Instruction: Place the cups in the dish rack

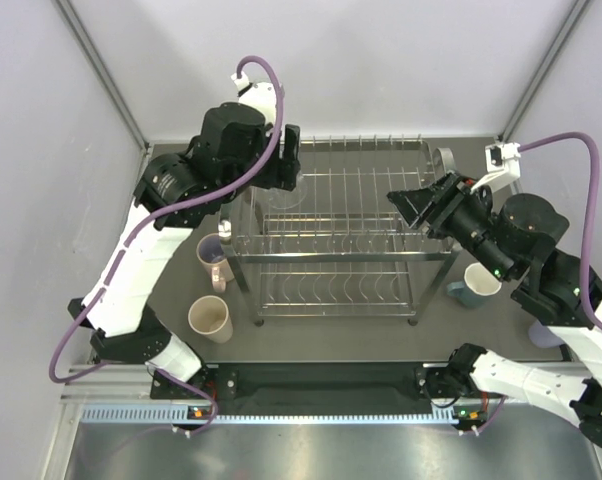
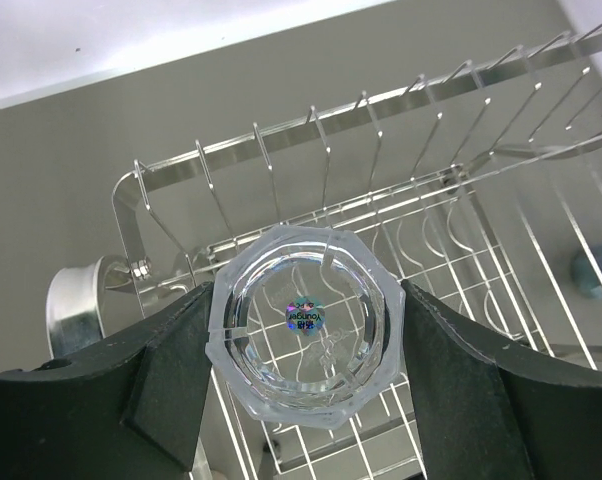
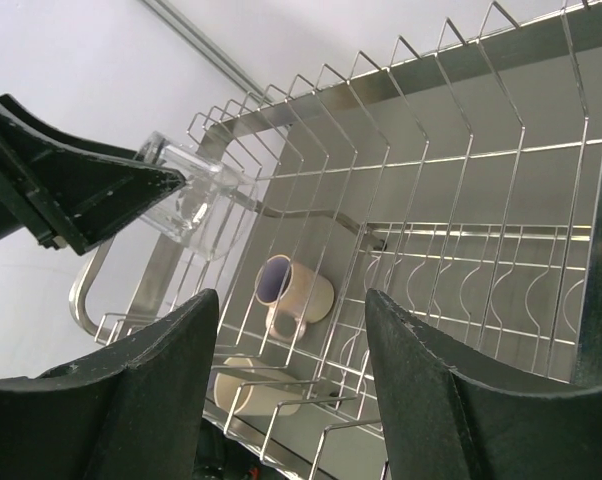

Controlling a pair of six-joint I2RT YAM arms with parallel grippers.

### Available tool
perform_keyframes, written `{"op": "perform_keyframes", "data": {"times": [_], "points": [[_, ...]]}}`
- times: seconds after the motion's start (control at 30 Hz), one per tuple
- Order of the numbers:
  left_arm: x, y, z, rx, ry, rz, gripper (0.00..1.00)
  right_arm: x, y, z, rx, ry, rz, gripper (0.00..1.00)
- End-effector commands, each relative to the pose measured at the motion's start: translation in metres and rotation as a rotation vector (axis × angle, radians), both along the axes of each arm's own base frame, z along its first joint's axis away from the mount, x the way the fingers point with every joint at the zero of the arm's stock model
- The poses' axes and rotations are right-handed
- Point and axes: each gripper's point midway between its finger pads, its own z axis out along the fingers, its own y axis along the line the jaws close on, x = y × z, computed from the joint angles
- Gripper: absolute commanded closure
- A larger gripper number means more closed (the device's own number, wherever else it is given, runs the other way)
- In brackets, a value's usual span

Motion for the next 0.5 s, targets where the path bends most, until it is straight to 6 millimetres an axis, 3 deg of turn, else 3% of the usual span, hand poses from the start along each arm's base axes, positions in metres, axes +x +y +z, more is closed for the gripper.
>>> {"op": "perform_keyframes", "data": {"times": [0.0, 0.17, 0.33, 0.4, 0.47], "points": [[-0.0007, 0.0091, 0.0072, 0.014, -0.041, 0.018, 0.83, 0.0, -0.0004, -0.0108, -0.025, 0.019, -0.009, 0.39], [0.0001, 0.013, 0.0057, 0.026, -0.05, 0.032, 0.67, -0.0002, 0.0016, -0.0125, -0.023, 0.027, -0.001, 0.39], [-0.0001, 0.0136, 0.0099, 0.019, -0.069, 0.03, 0.33, -0.0012, 0.0036, -0.016, -0.023, 0.036, 0.009, 0.39], [0.0002, 0.0127, 0.0096, 0.019, -0.069, 0.027, 0.27, -0.0024, 0.0062, -0.0175, -0.025, 0.042, 0.023, 0.39], [-0.0009, 0.0106, 0.0144, -0.001, -0.079, 0.015, 0.13, -0.0032, 0.0076, -0.0181, -0.029, 0.045, 0.032, 0.39]]}}
